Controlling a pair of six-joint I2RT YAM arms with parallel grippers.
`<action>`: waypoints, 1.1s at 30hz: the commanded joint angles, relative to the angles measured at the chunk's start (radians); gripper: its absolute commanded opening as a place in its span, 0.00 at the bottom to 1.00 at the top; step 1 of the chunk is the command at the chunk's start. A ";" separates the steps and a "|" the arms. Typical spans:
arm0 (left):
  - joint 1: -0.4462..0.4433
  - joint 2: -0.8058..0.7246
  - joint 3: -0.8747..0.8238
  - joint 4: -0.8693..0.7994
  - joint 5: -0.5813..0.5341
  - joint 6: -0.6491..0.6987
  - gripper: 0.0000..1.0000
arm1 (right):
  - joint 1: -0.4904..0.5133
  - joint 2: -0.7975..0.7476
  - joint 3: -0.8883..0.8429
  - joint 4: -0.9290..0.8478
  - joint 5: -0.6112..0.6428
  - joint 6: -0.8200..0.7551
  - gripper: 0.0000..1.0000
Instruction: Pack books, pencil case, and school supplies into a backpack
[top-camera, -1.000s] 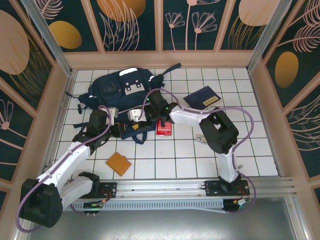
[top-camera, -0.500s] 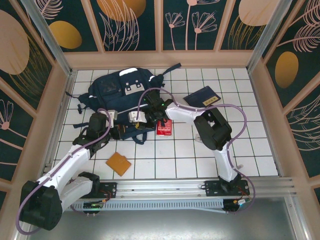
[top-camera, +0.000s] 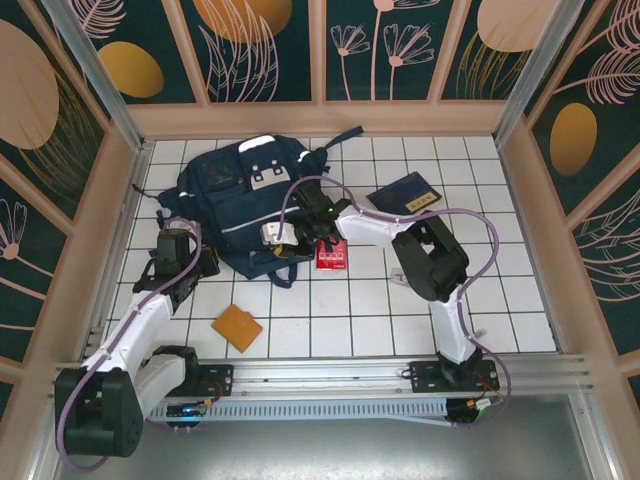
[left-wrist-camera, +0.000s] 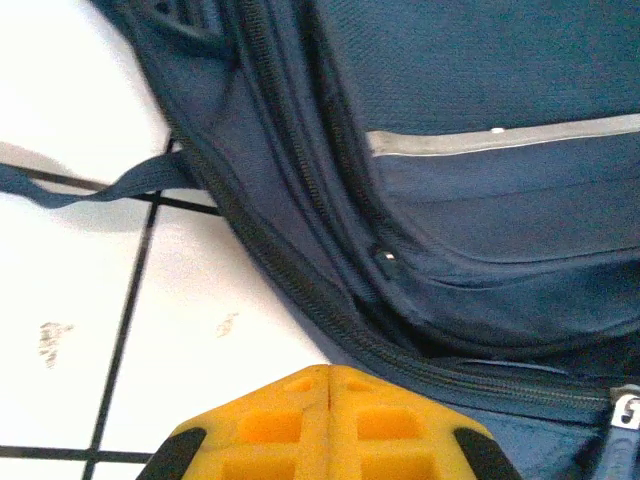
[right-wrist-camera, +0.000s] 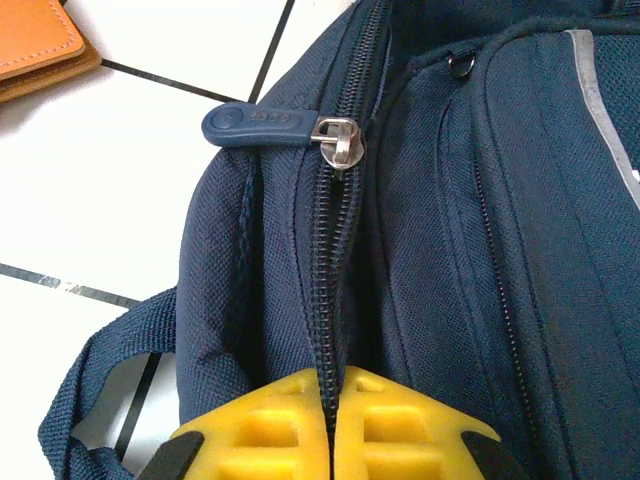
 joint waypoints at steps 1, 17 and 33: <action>0.001 0.024 0.009 0.138 0.411 0.000 0.44 | -0.006 -0.046 -0.021 0.007 -0.025 -0.023 0.00; -0.047 0.131 -0.017 0.058 0.478 -0.152 0.50 | -0.010 -0.025 0.004 -0.009 -0.050 -0.027 0.00; -0.094 0.218 0.116 -0.044 0.243 -0.025 0.00 | -0.012 -0.030 -0.016 -0.016 -0.029 -0.059 0.00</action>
